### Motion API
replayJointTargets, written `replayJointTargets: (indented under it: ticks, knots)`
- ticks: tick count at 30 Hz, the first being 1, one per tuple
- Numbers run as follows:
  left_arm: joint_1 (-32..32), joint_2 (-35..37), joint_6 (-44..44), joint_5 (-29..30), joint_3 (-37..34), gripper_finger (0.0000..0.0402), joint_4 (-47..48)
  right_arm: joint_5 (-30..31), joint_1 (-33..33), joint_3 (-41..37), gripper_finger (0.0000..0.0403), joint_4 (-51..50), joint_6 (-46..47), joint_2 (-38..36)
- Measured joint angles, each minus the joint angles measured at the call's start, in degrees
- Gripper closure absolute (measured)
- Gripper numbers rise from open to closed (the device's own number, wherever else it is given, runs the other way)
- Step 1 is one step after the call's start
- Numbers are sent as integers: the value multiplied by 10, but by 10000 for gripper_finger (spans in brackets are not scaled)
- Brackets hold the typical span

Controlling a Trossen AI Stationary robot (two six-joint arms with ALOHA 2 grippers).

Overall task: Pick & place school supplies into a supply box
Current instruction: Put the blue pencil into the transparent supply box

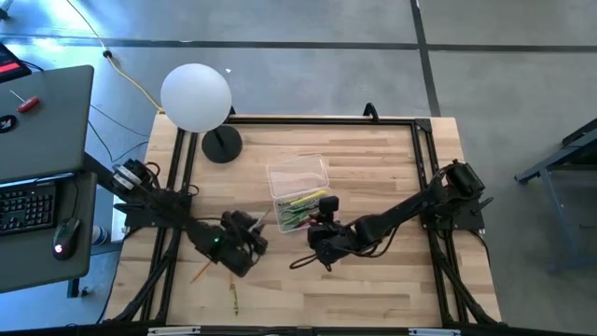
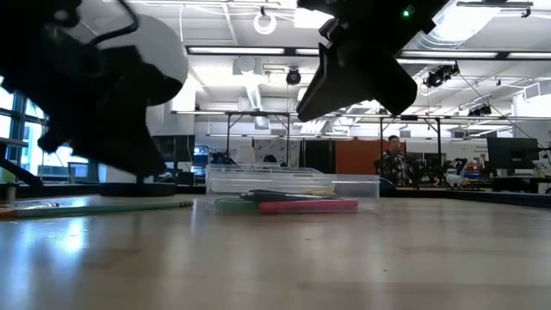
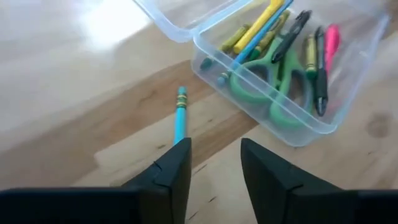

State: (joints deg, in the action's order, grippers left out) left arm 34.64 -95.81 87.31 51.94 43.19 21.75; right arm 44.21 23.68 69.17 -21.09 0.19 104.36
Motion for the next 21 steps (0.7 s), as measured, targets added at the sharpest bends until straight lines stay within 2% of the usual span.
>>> replayJointTargets:
  ticks: [4, 6, 13, 16, 21]
  knots:
    - [-2, 0, -53, 4, -79, 248, -171, 0, -3, 0, 324, 9, -1, 0]
    - [-9, -1, -71, -2, -102, 255, -211, -1, -4, 0, 324, 12, 0, 0]
    - [-39, -27, -80, -10, -121, 274, -224, -2, -4, 0, 323, 25, -1, 0]
    - [-51, -27, -96, -29, -115, 275, -225, -2, -5, 0, 324, 27, -1, 0]
    - [-53, -36, -95, -25, -113, 273, -225, -2, -4, 0, 323, 29, -2, 0]
